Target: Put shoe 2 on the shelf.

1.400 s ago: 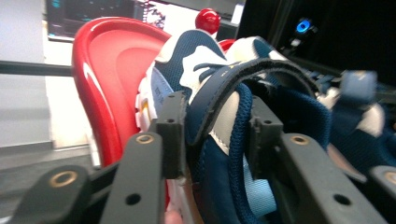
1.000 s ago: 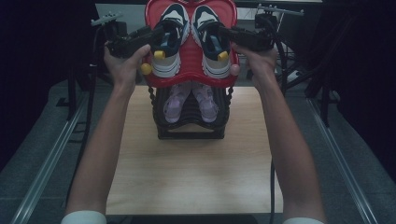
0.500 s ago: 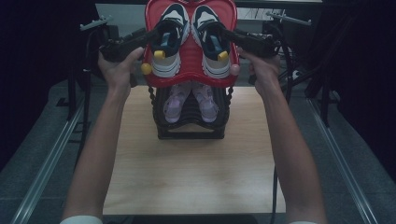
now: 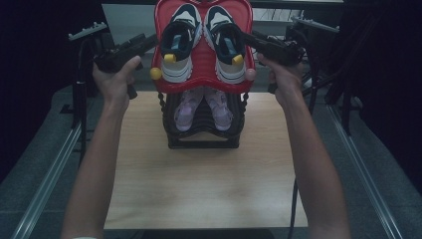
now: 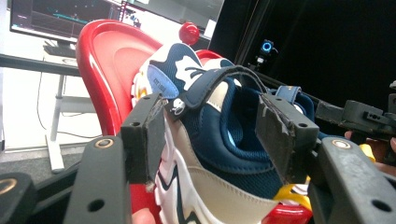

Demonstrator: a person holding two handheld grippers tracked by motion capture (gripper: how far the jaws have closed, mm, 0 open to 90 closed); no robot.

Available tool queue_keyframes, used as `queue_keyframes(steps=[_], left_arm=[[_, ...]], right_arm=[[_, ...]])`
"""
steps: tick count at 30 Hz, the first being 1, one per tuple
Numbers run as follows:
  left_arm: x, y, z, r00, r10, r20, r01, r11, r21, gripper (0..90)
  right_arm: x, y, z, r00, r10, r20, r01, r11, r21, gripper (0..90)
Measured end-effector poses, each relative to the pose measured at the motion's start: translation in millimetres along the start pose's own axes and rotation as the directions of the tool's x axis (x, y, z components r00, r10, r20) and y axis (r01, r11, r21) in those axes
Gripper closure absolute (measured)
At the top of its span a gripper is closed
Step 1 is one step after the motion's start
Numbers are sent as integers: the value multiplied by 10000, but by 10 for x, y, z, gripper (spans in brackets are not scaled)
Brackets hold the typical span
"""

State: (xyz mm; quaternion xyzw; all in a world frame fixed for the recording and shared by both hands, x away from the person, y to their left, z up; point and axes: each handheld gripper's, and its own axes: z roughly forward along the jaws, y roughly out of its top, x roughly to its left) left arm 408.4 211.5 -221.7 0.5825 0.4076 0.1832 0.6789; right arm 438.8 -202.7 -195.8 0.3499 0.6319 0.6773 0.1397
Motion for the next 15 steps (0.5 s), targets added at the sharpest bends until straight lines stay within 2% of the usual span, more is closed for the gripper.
queue_keyframes(steps=[9,15], left_arm=[[40,-95,-113,9999,-9,114,9,10000,43,429],[114,-168,-220,9995,-243,225,244,9997,-35,431]], right_arm=[[-51,-98,-149,9999,102,-27,-102,9999,-105,439],[-72,-190,-215,9998,171,-39,-172,9997,-195,439]])
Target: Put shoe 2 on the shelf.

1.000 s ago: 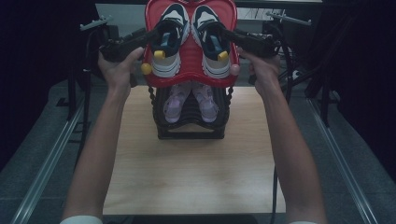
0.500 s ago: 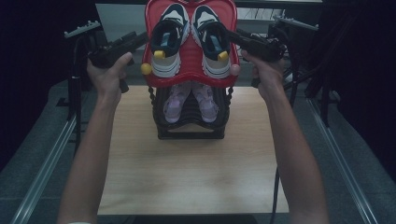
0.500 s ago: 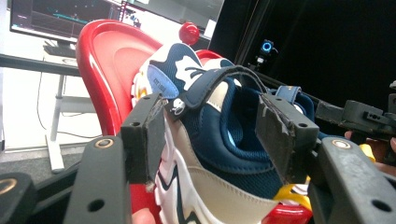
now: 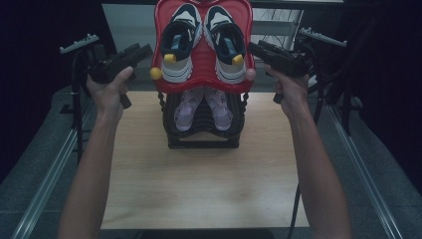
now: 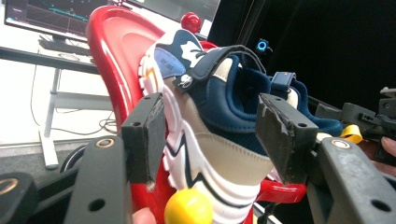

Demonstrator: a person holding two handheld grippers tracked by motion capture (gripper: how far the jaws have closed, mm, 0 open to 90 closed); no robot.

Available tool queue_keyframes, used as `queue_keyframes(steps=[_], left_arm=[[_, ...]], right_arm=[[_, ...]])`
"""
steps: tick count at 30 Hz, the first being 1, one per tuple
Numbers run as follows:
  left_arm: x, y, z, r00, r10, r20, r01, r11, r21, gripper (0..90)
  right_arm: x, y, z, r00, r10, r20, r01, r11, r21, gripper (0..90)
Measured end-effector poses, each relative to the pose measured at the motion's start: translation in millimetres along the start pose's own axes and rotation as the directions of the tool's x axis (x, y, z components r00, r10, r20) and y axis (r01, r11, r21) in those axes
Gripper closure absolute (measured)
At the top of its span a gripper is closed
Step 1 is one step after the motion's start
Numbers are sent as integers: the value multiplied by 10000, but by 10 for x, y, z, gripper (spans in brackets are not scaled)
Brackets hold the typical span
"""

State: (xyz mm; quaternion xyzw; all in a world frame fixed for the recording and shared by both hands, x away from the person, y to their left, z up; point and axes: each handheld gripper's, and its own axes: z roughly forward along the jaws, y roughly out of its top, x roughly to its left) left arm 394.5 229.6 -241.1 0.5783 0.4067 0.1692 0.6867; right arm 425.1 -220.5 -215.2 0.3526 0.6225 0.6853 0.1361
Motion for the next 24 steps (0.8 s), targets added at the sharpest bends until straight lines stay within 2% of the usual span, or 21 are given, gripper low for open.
queue_keyframes(steps=[13,24], left_arm=[[186,-212,-257,9992,-316,-234,316,9995,-30,433],[274,-468,-402,9982,-583,-102,583,9983,3,432]], right_arm=[[-87,-205,-160,9998,-62,193,65,9999,-125,438],[-175,-413,-353,9999,89,114,-85,9996,-278,438]])
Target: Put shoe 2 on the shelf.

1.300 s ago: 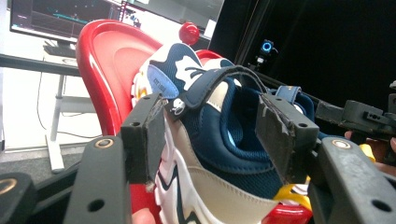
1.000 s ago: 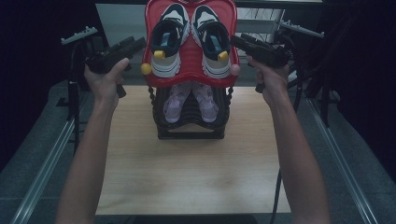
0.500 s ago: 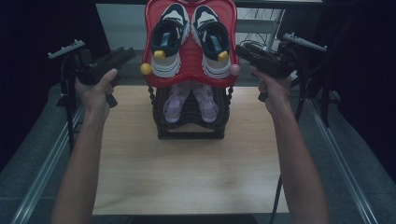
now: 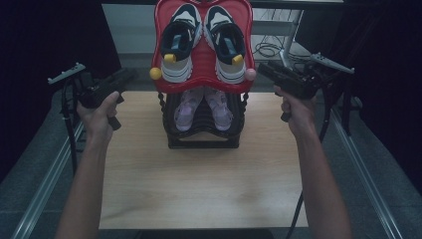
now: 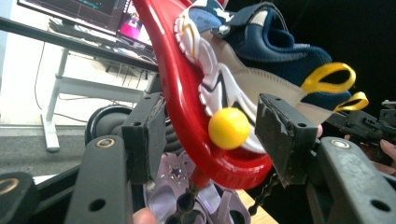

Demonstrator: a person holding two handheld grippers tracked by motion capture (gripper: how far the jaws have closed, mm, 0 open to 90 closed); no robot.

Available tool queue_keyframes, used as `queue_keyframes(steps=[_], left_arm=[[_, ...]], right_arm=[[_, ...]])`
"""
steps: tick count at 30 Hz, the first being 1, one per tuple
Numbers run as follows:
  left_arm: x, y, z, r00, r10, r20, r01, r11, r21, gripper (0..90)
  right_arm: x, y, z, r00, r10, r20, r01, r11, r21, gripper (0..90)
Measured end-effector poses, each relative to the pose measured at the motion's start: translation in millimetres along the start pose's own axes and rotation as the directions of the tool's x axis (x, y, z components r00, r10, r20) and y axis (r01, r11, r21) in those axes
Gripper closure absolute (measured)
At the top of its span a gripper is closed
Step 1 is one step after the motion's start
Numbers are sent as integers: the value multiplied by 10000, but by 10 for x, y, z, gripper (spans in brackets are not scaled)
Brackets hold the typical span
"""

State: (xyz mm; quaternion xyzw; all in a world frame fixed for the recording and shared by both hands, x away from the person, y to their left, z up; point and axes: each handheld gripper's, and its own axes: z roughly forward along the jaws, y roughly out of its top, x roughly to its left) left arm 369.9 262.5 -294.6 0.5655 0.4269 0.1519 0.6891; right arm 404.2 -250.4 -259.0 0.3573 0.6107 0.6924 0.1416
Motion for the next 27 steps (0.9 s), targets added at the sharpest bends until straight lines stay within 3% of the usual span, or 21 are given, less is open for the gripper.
queue_keyframes(steps=[12,27], left_arm=[[63,-243,-78,9998,-174,6,174,9998,90,432],[163,-807,-297,9995,-310,-55,313,9980,546,432]], right_arm=[[-161,-355,-130,9992,403,62,-403,9992,45,441],[-197,-973,-349,9998,183,15,-183,9984,541,439]])
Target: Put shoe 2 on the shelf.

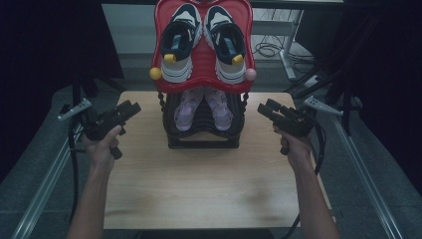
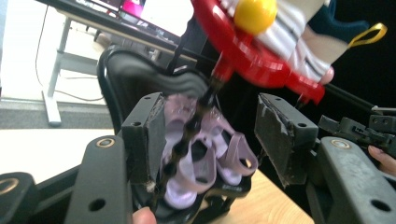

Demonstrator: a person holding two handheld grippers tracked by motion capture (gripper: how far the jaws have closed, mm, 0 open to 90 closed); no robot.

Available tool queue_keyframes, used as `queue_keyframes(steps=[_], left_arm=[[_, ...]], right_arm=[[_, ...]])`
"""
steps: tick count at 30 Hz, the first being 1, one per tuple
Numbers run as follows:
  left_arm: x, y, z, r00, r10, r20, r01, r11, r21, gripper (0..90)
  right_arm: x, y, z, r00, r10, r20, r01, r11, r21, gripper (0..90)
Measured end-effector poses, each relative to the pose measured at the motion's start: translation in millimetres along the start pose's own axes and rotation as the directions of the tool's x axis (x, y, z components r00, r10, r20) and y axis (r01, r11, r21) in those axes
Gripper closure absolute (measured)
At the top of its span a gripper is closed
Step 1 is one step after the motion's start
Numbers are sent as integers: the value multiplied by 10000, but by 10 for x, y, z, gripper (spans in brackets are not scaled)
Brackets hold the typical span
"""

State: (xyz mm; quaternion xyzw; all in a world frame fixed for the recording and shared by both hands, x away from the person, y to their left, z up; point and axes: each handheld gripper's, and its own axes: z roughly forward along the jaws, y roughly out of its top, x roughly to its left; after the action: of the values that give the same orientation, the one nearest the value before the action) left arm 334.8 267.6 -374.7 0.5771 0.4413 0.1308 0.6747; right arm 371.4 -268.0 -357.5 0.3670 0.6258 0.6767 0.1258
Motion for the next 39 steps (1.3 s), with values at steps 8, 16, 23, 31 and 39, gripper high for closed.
queue_keyframes(steps=[8,16,23,31,39], left_arm=[[81,-400,-26,9998,-137,-165,147,9979,628,422],[83,-729,-29,9996,-100,-258,130,9930,1177,414],[53,-971,-13,9995,114,-299,-59,9843,1766,405],[86,-1203,13,9986,127,-515,-1,9716,2365,399],[68,-1268,22,9975,344,-611,-171,9645,2635,397]], right_arm=[[-69,-406,-14,9996,3,288,-20,9983,586,433],[-122,-725,-48,9991,15,416,-60,9942,1071,431],[-167,-1002,-68,9982,140,587,-226,9887,1482,431],[-225,-1297,-21,9963,355,783,-508,9777,2035,431],[-202,-1375,31,9968,265,754,-430,9730,2266,430]])
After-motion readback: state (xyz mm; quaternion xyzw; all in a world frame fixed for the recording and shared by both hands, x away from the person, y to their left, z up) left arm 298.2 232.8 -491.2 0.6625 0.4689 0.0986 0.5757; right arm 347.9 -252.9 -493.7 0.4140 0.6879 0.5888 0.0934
